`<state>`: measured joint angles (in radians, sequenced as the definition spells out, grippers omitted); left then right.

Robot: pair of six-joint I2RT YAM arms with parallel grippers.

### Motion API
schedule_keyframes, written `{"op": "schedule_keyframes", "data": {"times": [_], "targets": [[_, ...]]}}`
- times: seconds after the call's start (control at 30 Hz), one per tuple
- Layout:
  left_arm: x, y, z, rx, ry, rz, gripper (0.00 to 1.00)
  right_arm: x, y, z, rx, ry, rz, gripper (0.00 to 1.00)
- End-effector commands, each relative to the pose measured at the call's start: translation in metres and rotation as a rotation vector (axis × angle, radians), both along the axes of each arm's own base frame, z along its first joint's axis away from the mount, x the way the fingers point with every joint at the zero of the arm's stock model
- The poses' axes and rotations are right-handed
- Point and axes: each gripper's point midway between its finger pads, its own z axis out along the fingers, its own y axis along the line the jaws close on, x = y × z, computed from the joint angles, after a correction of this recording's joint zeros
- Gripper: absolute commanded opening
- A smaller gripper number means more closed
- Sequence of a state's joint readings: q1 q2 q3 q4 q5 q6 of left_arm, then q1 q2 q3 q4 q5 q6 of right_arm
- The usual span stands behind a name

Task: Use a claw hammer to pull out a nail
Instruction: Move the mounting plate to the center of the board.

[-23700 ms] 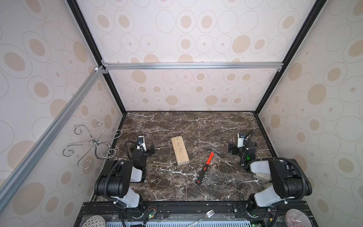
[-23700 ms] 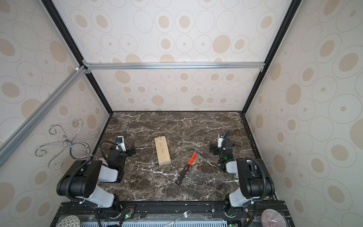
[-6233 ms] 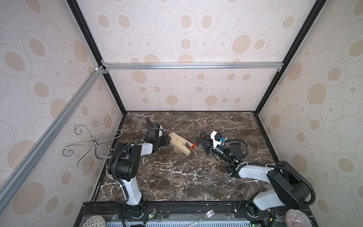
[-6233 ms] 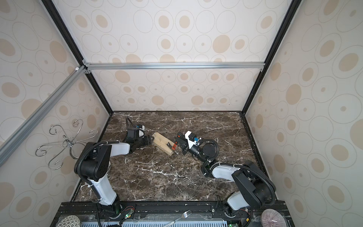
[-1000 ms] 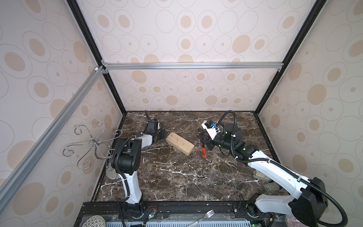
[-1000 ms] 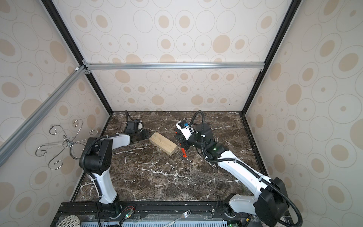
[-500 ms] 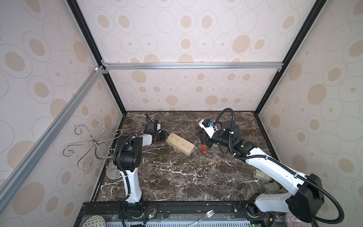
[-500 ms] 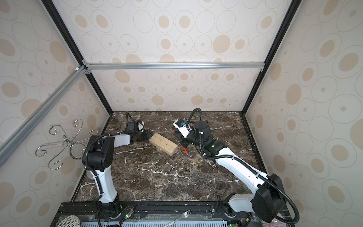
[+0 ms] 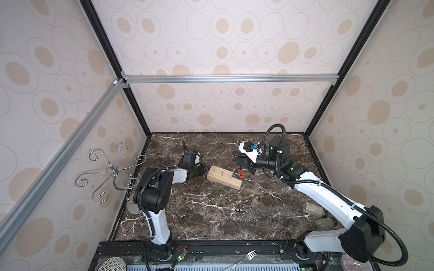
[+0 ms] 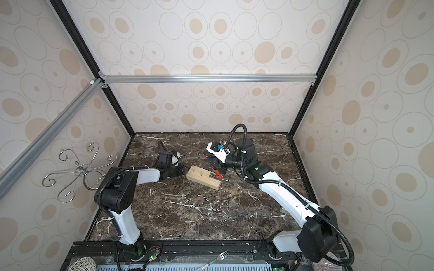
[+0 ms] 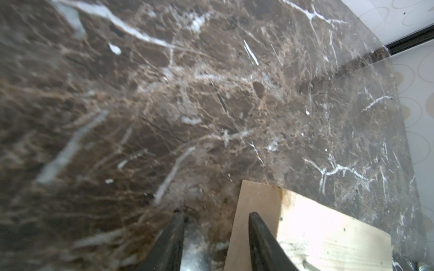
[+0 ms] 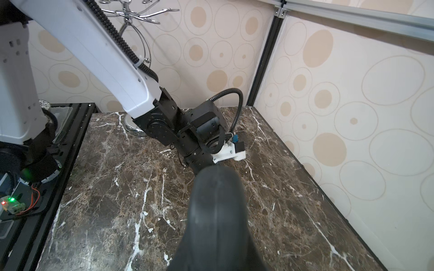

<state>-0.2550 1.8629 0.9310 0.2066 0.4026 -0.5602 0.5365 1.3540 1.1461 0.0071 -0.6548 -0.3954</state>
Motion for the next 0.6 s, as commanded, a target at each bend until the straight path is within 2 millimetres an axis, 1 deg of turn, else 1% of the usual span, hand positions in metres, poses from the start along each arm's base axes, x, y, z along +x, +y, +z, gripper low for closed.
{"op": "schedule_keyframes", "data": {"times": [0.0, 0.13, 0.2, 0.27, 0.43, 0.5, 0.57], "targets": [[-0.010, -0.006, 0.002, -0.029, 0.024, 0.028, 0.45, -0.006, 0.008, 0.035, 0.050, -0.107, 0.123, 0.00], [-0.014, -0.018, 0.008, -0.031, 0.000, 0.009, 0.45, 0.001, 0.013, 0.027, 0.040, -0.077, 0.161, 0.00], [-0.014, -0.020, 0.013, -0.035, -0.017, 0.007, 0.45, 0.003, 0.016, 0.022, 0.033, -0.065, 0.169, 0.00], [-0.013, -0.018, 0.021, -0.036, -0.047, 0.016, 0.46, 0.004, 0.017, 0.019, 0.029, -0.057, 0.174, 0.00], [-0.010, -0.003, 0.042, 0.052, -0.120, 0.039, 0.56, 0.009, 0.018, 0.010, 0.020, -0.037, 0.168, 0.00], [-0.009, -0.003, 0.050, 0.068, -0.144, 0.018, 0.60, 0.011, 0.019, 0.006, 0.011, -0.034, 0.159, 0.00], [-0.011, -0.006, 0.053, 0.071, -0.152, -0.012, 0.63, 0.015, 0.018, 0.002, -0.005, -0.031, 0.145, 0.00]]}}
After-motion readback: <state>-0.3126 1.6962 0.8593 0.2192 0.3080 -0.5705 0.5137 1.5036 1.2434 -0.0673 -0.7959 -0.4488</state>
